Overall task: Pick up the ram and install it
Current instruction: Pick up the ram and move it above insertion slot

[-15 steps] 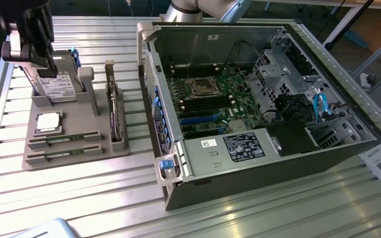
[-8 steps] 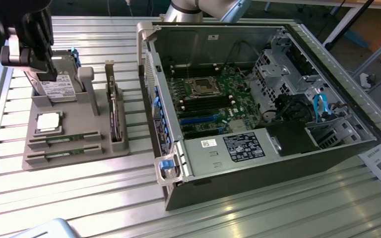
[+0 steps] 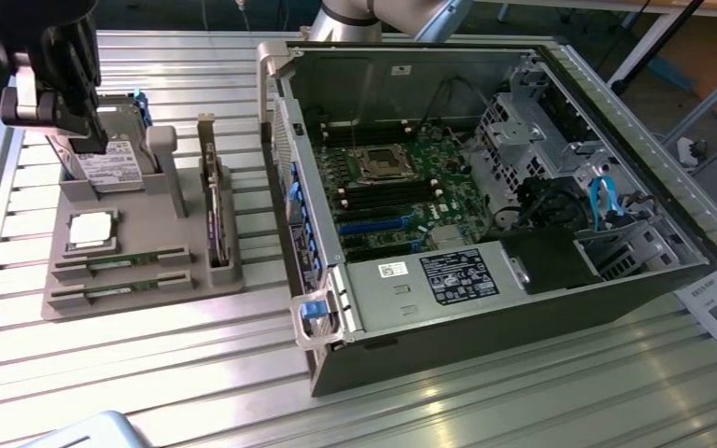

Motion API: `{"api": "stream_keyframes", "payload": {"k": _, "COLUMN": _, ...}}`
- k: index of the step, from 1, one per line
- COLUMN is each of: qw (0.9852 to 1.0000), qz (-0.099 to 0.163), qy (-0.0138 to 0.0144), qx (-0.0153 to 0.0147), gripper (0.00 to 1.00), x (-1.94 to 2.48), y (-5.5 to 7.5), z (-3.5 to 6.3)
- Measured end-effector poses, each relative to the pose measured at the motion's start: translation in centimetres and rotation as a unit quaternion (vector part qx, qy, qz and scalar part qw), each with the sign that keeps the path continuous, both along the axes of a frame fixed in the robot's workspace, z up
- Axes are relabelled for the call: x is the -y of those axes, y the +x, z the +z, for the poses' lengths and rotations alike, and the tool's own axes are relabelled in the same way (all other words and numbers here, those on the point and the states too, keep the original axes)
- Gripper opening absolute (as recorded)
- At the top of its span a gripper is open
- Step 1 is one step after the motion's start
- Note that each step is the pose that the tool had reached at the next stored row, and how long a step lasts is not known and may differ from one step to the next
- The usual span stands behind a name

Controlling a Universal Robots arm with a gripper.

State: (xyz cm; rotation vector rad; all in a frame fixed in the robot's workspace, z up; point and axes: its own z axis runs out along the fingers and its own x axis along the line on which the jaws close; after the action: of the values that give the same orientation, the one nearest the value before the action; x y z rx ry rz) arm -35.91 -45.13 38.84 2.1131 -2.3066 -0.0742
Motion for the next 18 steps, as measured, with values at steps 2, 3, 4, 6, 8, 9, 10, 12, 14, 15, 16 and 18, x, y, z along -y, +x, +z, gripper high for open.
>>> {"api": "stream_keyframes", "payload": {"k": 2, "qw": 1.0, "qz": 0.0, "qy": 0.0, "qx": 0.0, "gripper": 0.1, "x": 0.11, "y": 0.01, "z": 0.0}}
{"api": "stream_keyframes", "payload": {"k": 3, "qw": 1.0, "qz": 0.0, "qy": 0.0, "qx": 0.0, "gripper": 0.1, "x": 0.2, "y": 0.0, "z": 0.0}}
{"api": "stream_keyframes", "payload": {"k": 4, "qw": 1.0, "qz": 0.0, "qy": 0.0, "qx": 0.0, "gripper": 0.1, "x": 0.26, "y": 0.0, "z": 0.0}}
{"api": "stream_keyframes", "payload": {"k": 6, "qw": 1.0, "qz": 0.0, "qy": 0.0, "qx": 0.0, "gripper": 0.1, "x": 0.4, "y": 0.01, "z": 0.0}}
{"api": "stream_keyframes", "payload": {"k": 8, "qw": 1.0, "qz": 0.0, "qy": 0.0, "qx": 0.0, "gripper": 0.1, "x": 0.41, "y": 0.0, "z": 0.0}}
{"api": "stream_keyframes", "payload": {"k": 9, "qw": 1.0, "qz": 0.0, "qy": 0.0, "qx": 0.0, "gripper": 0.1, "x": 0.42, "y": 0.0, "z": 0.01}}
{"api": "stream_keyframes", "payload": {"k": 10, "qw": 1.0, "qz": 0.0, "qy": 0.0, "qx": 0.0, "gripper": 0.1, "x": 0.42, "y": 0.0, "z": 0.0}}
{"api": "stream_keyframes", "payload": {"k": 12, "qw": 1.0, "qz": 0.0, "qy": 0.0, "qx": 0.0, "gripper": 0.1, "x": 0.42, "y": 0.0, "z": 0.0}}
{"api": "stream_keyframes", "payload": {"k": 14, "qw": 1.0, "qz": 0.0, "qy": 0.0, "qx": 0.0, "gripper": 0.1, "x": 0.44, "y": 0.0, "z": 0.0}}
{"api": "stream_keyframes", "payload": {"k": 15, "qw": 1.0, "qz": 0.0, "qy": 0.0, "qx": 0.0, "gripper": 0.1, "x": 0.46, "y": 0.0, "z": 0.0}}
{"api": "stream_keyframes", "payload": {"k": 16, "qw": 1.0, "qz": 0.0, "qy": 0.0, "qx": 0.0, "gripper": 0.1, "x": 0.53, "y": 0.01, "z": 0.0}}
{"api": "stream_keyframes", "payload": {"k": 18, "qw": 1.0, "qz": 0.0, "qy": 0.0, "qx": 0.0, "gripper": 0.1, "x": 0.62, "y": 0.0, "z": 0.0}}
